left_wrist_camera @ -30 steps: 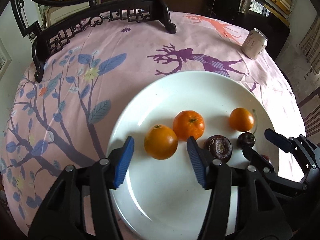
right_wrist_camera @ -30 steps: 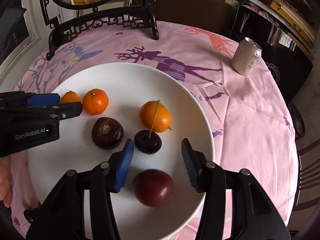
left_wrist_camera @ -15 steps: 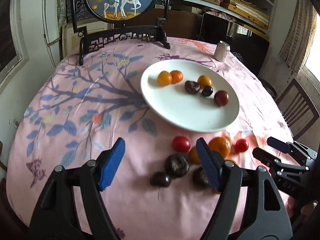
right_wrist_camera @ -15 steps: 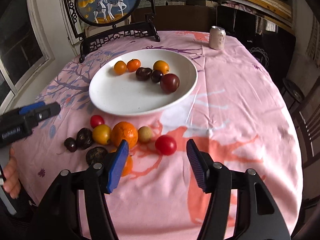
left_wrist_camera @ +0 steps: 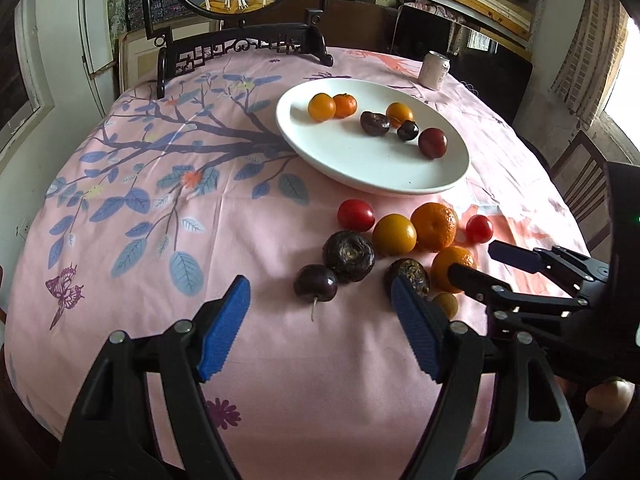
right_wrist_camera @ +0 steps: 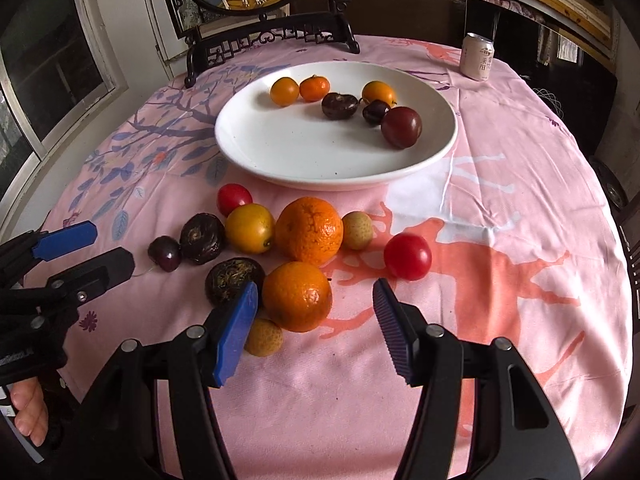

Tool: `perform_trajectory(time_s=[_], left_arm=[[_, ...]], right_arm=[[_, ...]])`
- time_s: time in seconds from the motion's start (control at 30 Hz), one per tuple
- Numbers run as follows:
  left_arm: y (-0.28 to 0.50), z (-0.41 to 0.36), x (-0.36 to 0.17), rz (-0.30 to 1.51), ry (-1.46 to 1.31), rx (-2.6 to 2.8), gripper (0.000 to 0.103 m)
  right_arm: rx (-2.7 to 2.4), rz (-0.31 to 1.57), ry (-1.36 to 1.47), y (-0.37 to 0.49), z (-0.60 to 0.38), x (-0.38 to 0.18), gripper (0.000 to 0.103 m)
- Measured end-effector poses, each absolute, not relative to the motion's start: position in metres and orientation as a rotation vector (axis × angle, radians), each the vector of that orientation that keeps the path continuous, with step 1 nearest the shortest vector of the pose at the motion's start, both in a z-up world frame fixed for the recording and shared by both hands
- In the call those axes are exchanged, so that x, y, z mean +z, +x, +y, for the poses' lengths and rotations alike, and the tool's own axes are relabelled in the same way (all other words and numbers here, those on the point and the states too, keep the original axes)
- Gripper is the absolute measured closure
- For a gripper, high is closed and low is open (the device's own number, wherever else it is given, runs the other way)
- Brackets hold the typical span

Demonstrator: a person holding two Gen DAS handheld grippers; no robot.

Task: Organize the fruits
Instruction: 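Grasp a large orange with the right tool while the left tool grasps a dark plum, then place the orange and dark plum on the white plate, opening both tools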

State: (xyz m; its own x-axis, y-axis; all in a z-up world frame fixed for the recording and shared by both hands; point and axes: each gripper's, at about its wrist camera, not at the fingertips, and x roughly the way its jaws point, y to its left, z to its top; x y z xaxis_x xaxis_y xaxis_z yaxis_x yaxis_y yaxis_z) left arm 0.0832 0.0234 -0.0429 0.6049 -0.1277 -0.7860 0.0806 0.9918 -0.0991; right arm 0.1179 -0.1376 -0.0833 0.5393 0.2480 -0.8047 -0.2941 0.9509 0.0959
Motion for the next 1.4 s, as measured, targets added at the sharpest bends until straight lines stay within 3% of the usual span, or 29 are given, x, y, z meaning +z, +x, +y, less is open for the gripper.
perform_trajectory(time_s=[0.07, 0.1, 0.4, 0.6, 0.7, 0.87, 1.4], left_arm=[[0.082, 0.020, -0.045, 0.921, -0.050, -0.133, 0.028], [0.082, 0.017, -0.047, 0.928, -0.045, -0.142, 0.028], [0.091, -0.016, -0.070, 1.000, -0.004, -0.193, 0.029], [0.105, -0.032, -0.092, 1.077, -0.001, -0.195, 0.042], [0.111, -0.043, -0.095, 1.062, 0.041, -0.174, 0.043], [0.129, -0.048, -0.093, 1.057, 0.010, -0.185, 0.063], [0.119, -0.023, -0.053, 0.999, -0.063, -0.221, 0.063]], right_arm=[[0.335, 0.985, -0.049, 0.125, -0.135, -0.096, 0.048], [0.367, 0.985, -0.015, 0.127, -0.136, -0.099, 0.063], [0.280, 0.887, 0.038, 0.104, -0.174, -0.070, 0.064], [0.238, 0.880, 0.093, 0.092, -0.207, -0.069, 0.064], [0.240, 0.883, 0.117, 0.089, -0.214, -0.071, 0.064], [0.250, 0.876, 0.137, 0.086, -0.218, -0.070, 0.064], [0.288, 0.863, 0.093, 0.101, -0.198, -0.054, 0.064]])
